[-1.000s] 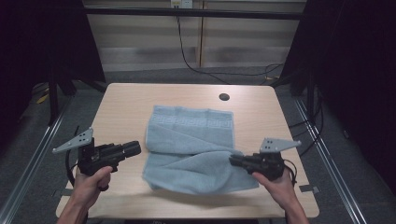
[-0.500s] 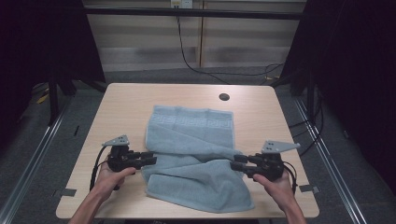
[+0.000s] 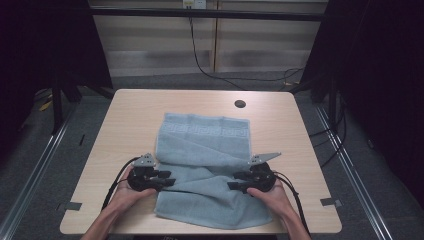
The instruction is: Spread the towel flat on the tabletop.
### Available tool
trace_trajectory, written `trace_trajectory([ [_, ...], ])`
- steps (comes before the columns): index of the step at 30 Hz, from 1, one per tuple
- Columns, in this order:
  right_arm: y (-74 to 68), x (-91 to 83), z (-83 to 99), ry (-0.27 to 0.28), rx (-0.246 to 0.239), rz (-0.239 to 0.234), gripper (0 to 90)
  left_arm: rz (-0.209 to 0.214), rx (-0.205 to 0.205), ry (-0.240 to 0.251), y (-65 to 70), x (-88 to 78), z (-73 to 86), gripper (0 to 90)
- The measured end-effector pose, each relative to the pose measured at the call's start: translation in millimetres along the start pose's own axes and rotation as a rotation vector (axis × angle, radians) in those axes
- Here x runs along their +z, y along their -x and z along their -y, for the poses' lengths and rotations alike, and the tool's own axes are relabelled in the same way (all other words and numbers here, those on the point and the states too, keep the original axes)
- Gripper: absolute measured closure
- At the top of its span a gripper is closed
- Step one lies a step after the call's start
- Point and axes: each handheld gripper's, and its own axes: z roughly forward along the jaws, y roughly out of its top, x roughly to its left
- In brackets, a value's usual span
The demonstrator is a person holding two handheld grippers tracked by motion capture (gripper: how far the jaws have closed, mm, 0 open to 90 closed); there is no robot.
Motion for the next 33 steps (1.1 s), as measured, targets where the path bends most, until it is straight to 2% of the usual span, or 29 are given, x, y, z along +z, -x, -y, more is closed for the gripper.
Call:
trace_trajectory([
  [2,-2.4,-1.3,1.5,0.005,0.019,-0.005,63.2,0.004,-0.007,-0.011,1.1,-3.9,3.6,75.9],
  [3,-3.5,-1.5,3.0,0.004,0.014,-0.007,66.9,0.007,-0.025,-0.008,2.2,-5.7,6.6,83.0],
  [5,-5.3,-2.5,8.0,0.009,0.013,-0.016,71.8,0.046,-0.049,-0.016,5.4,-8.9,11.1,89.3],
  [7,-8.6,-6.4,12.2,0.007,0.012,-0.022,75.4,0.076,-0.036,-0.039,12.5,-12.8,14.6,90.0],
  [9,-14.7,-10.7,16.0,-0.003,0.004,-0.030,75.8,0.098,-0.051,-0.050,22.6,-17.1,20.3,90.0],
  [11,-21.9,-15.9,21.2,0.014,0.018,-0.065,76.3,0.112,-0.028,-0.065,33.5,-22.5,26.4,90.0],
  [12,-27.2,-18.1,23.7,0.019,0.015,-0.075,76.4,0.120,-0.028,-0.067,37.8,-25.6,29.7,90.0],
  [14,-39.3,-21.5,28.5,-0.003,-0.014,-0.059,76.6,0.137,-0.029,-0.071,45.5,-30.5,35.8,90.0],
  [15,-43.9,-23.7,32.1,-0.006,-0.014,-0.068,76.7,0.144,-0.020,-0.077,49.7,-32.8,37.5,90.0],
  [16,-48.3,-26.1,35.9,-0.009,-0.015,-0.078,76.8,0.172,-0.012,-0.077,54.5,-34.4,39.5,90.0],
  [17,-52.5,-28.9,39.8,-0.013,-0.015,-0.086,77.0,0.182,-0.015,-0.080,59.7,-36.4,41.5,90.0],
  [18,-56.9,-32.0,43.8,-0.015,-0.015,-0.095,77.0,0.199,-0.015,-0.078,65.1,-38.5,43.8,90.0],
  [19,-66.6,-39.0,51.5,-0.007,-0.002,-0.136,75.3,0.215,-0.004,-0.073,70.1,-40.7,45.8,90.0],
  [20,-66.6,-39.0,51.5,-0.007,-0.002,-0.136,75.3,0.219,0.001,-0.060,73.6,-43.1,47.1,90.0],
  [21,-71.4,-42.9,54.3,0.000,-0.001,-0.153,73.0,0.227,-0.017,-0.040,74.7,-45.8,47.0,89.3],
  [22,-77.5,-50.3,54.6,0.022,-0.014,-0.148,69.1,0.245,-0.036,-0.012,73.5,-48.2,45.5,84.3],
  [23,-77.5,-50.3,54.6,0.022,-0.014,-0.148,69.1,0.246,-0.042,0.016,71.4,-49.9,42.3,84.3],
  [24,-74.5,-56.2,47.4,0.063,-0.019,-0.134,62.2,0.205,-0.062,0.049,62.3,-49.6,33.3,76.9],
  [25,-69.7,-57.2,42.3,0.085,-0.011,-0.125,61.1,0.205,-0.062,0.049,62.3,-49.6,33.3,76.9],
  [26,-69.7,-57.2,42.3,0.085,-0.011,-0.125,61.1,0.195,-0.063,0.055,56.7,-48.0,29.1,76.9],
  [27,-63.9,-57.1,37.3,0.102,-0.013,-0.117,59.8,0.176,-0.068,0.052,52.2,-44.8,25.1,76.0],
  [28,-57.3,-56.0,32.4,0.115,-0.002,-0.113,58.1,0.180,-0.078,0.035,47.5,-40.2,21.7,72.8],
  [29,-50.4,-53.2,27.9,0.119,0.009,-0.111,57.3,0.166,-0.069,0.018,43.1,-35.4,19.0,70.3],
  [30,-43.9,-48.9,23.9,0.098,-0.001,-0.106,57.9,0.126,-0.064,0.011,38.1,-31.2,17.5,68.8],
  [31,-38.6,-44.1,21.0,0.074,-0.007,-0.072,57.5,0.113,-0.087,0.006,32.5,-26.9,17.3,66.1],
  [32,-32.3,-39.0,19.3,0.065,0.009,-0.068,57.1,0.104,-0.090,-0.010,28.7,-23.8,17.8,64.7],
  [33,-27.0,-34.2,18.5,0.056,0.026,-0.090,57.0,0.080,-0.075,-0.032,27.6,-21.7,18.1,64.5],
])
